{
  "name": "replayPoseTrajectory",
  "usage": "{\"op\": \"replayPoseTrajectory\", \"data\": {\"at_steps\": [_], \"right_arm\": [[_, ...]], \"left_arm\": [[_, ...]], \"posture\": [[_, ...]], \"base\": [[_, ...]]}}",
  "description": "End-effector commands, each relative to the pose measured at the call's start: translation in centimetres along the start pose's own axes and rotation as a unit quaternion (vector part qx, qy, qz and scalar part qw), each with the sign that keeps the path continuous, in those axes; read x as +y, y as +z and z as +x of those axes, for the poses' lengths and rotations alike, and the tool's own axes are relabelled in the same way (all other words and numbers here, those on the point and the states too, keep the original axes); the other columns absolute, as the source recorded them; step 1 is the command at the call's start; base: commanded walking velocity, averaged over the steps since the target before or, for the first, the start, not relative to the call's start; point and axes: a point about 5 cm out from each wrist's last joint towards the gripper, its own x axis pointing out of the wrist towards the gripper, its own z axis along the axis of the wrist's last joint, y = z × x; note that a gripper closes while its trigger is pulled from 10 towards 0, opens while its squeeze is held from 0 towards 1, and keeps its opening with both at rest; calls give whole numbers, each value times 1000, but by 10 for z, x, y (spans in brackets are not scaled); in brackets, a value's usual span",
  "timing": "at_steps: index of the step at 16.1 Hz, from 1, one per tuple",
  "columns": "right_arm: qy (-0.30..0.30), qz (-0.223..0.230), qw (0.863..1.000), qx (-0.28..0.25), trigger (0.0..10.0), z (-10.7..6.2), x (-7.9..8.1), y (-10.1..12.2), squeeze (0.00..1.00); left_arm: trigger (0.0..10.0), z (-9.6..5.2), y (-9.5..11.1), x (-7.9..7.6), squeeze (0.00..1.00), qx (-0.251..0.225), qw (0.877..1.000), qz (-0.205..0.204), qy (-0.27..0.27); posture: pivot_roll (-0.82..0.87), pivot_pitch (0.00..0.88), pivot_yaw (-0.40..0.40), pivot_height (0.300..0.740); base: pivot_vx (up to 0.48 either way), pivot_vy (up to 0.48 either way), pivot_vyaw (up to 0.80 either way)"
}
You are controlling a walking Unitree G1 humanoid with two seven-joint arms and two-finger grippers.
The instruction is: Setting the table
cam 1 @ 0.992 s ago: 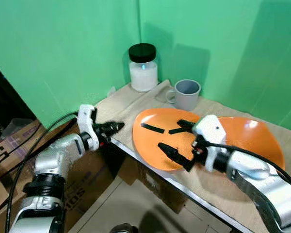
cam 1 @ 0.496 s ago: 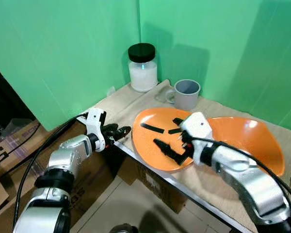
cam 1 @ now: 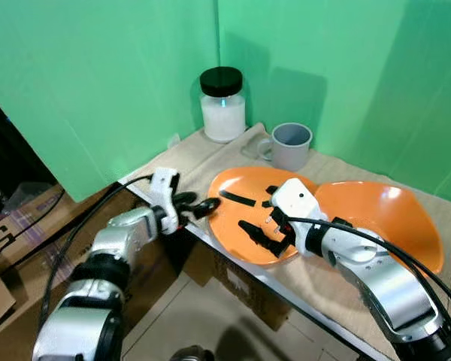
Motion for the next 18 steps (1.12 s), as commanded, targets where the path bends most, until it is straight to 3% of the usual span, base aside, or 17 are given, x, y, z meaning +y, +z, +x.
{"op": "replayPoseTrajectory", "data": {"at_steps": [1, 7, 13, 14, 17, 18], "right_arm": [[3, -8, 1000, -9, 10000, 1, 0, 5, 0], [6, -4, 1000, -9, 10000, 0, 2, 3, 0], [9, -5, 1000, -9, 10000, 0, 3, 3, 0], [10, -5, 1000, -9, 10000, 0, 3, 3, 0], [12, -5, 1000, -10, 10000, 1, 5, 4, 0], [12, -6, 1000, -10, 10000, 1, 5, 4, 0]], "left_arm": [[10000, 1, 4, -2, 0, 0, 1000, -8, -16], [10000, 9, 18, -18, 0, -37, 988, -105, -106], [10000, 8, 27, -22, 0, -77, 973, -167, -137], [10000, 8, 27, -22, 0, -74, 973, -168, -138], [9961, 12, 7, -18, 0, -6, 986, -140, -93], [0, 13, 0, -15, 0, 12, 988, -139, -65]], "posture": [[-10, 0, 128, 740], [-13, 0, 133, 740], [-17, 0, 134, 740], [-18, 0, 134, 740], [-17, 0, 133, 740], [-18, 0, 134, 740]], "base": [[0, 0, 0], [0, 0, 0], [0, 0, 0], [0, 0, 0], [0, 0, 0], [0, 0, 0]]}}
